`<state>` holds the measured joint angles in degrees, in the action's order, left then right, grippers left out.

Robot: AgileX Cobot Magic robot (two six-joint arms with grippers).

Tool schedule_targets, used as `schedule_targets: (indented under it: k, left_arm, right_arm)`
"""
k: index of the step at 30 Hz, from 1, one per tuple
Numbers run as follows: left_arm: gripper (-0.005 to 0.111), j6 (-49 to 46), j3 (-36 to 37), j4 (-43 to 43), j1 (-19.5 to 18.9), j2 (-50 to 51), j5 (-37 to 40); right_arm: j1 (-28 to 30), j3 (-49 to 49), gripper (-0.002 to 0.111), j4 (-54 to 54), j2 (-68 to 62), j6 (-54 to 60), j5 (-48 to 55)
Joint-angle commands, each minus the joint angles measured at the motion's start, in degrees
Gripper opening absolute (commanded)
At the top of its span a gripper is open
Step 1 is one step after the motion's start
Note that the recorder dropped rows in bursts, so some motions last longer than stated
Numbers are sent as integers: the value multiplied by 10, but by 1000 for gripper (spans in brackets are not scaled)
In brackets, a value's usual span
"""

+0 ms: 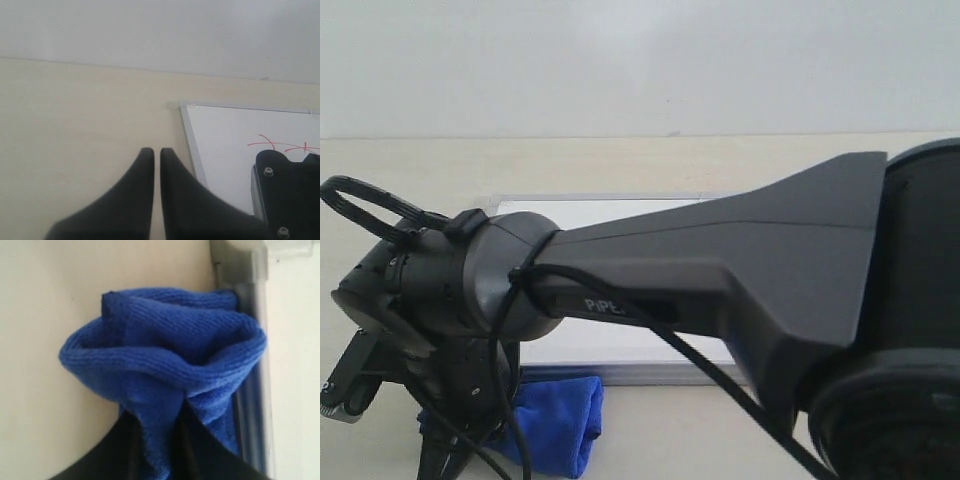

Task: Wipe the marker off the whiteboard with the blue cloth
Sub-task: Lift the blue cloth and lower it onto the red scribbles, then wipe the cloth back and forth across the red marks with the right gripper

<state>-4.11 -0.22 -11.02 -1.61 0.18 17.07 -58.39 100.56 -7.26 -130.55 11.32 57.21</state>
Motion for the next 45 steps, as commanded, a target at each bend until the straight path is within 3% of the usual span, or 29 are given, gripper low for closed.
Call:
schedule_targets:
  k: [1,5,10,13,17,24,35,45]
  left_arm:
    - [4,-1,2,-3,-1,-2,-2]
    - [4,-1,2,-3,-1,-2,-2]
    - [4,-1,2,-3,-1,-2,-2]
    - [4,-1,2,-3,-1,-2,-2]
    - [4,-1,2,-3,-1,-2,-2]
    - [4,-1,2,-3,-1,-2,-2]
    - [4,-1,2,-3,-1,-2,-2]
    - [4,-1,2,-3,-1,-2,-2]
  right_arm:
    - [1,-5,0,2,33,-4,38]
    - [0,-5,0,-46,99,-10,-7]
    - [26,-1,0,-237,135,-117,-80]
    - [79,20,0,-209,123,-152,-80]
    - [157,56,0,-93,88,-149,-108]
    - [217,153,0,118,7,-103,-104]
    - [220,260,0,133,-130,-197,-72]
    - [283,261,0,3,-159,-246,104]
